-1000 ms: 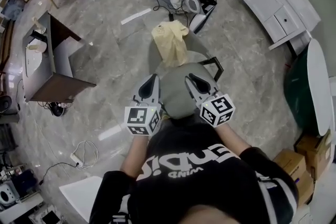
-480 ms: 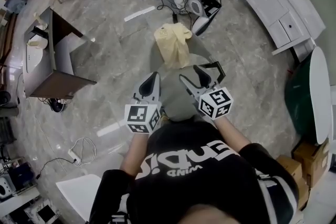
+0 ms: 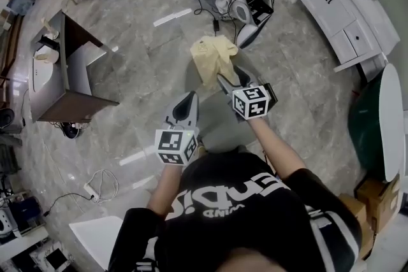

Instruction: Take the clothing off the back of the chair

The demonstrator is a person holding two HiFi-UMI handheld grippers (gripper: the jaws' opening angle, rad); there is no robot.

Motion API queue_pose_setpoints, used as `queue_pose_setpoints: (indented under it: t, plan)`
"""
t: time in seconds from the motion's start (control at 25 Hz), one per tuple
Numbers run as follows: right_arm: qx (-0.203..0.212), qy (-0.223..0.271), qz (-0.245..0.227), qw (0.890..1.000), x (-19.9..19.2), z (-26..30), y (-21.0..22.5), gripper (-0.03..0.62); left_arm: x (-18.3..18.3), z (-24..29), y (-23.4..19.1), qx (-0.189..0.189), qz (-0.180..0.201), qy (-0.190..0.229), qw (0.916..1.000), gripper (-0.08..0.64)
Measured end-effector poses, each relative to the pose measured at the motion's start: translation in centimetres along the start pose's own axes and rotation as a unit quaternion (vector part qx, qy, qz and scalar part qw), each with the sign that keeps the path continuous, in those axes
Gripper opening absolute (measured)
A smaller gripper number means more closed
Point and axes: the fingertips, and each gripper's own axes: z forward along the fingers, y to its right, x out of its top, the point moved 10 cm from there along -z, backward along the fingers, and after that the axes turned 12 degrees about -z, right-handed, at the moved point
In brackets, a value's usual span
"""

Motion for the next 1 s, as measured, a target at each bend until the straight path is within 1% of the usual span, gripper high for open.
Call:
queue_pose_setpoints:
  t: [0.16, 0.32, 0.56, 0.76, 1.0]
  plan:
    - [-0.02, -0.035, -0.001, 0.999, -1.3, 4.0, 2.6, 0.245, 0.1, 1.0, -0.4, 0.007, -0.004, -0.006, 1.0, 0.015]
    - [-0.029, -0.073, 0.006, 0.997, -3.0, 7.2, 4.9, 0.245, -0.1, 2.1, -0.9, 0.015, -0.006, -0.011, 0.9998, 0.015]
    - [-0.028, -0.111, 0.019, 0.993, -4.4, 12.2, 5.8, 0.258, 0.1, 2.0, -3.1, 0.033, -0.013, -0.019, 0.9992, 0.015]
    - [-0.027, -0.137, 0.006, 0.99, -5.2, 15.1, 6.0, 0.267, -0.3, 1.8, -4.2, 0.048, -0.016, -0.028, 0.9983, 0.015]
    - [-0.038, -0.15, 0.023, 0.988, -5.7, 17.4, 6.4, 0.268, -0.6, 1.5, -4.8, 0.062, -0.022, -0.037, 0.9971, 0.015]
